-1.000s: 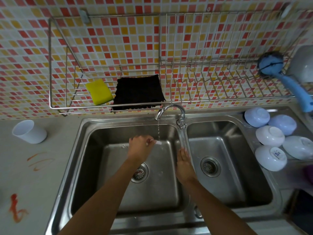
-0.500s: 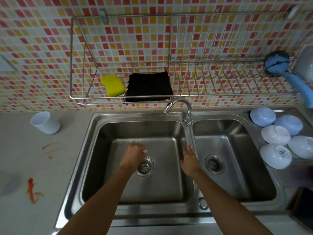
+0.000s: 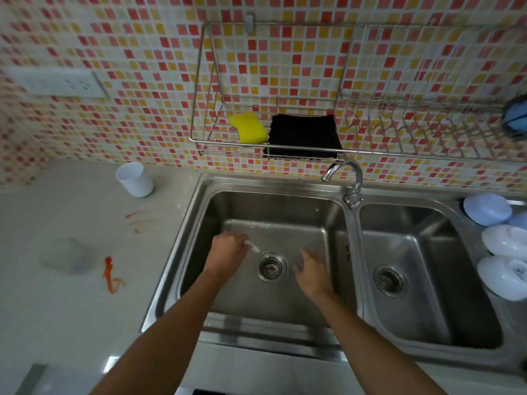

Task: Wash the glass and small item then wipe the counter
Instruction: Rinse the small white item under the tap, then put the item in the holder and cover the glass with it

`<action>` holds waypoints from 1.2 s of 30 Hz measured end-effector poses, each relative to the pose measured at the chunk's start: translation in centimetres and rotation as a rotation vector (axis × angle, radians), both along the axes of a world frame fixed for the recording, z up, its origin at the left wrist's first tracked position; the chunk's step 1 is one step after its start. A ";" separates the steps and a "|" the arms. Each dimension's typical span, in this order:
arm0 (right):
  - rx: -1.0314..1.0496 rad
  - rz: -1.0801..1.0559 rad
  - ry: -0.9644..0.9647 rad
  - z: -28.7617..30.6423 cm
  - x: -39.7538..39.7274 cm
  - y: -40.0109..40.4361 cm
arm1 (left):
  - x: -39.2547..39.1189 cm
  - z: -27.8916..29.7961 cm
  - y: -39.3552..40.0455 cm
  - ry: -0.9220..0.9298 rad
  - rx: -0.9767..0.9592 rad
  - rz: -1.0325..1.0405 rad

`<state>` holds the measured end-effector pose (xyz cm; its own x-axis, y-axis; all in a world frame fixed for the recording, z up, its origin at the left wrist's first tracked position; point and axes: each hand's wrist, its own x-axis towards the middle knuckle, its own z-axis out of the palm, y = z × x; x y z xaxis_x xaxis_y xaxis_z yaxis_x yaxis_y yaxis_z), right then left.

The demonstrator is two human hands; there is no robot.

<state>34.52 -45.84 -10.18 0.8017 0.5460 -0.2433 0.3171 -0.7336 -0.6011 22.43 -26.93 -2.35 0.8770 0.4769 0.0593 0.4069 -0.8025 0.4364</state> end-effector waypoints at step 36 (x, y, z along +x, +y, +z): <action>0.431 0.105 0.246 4.1 -11.1 49.9 | -10.6 4.6 42.0 -0.331 -0.305 0.540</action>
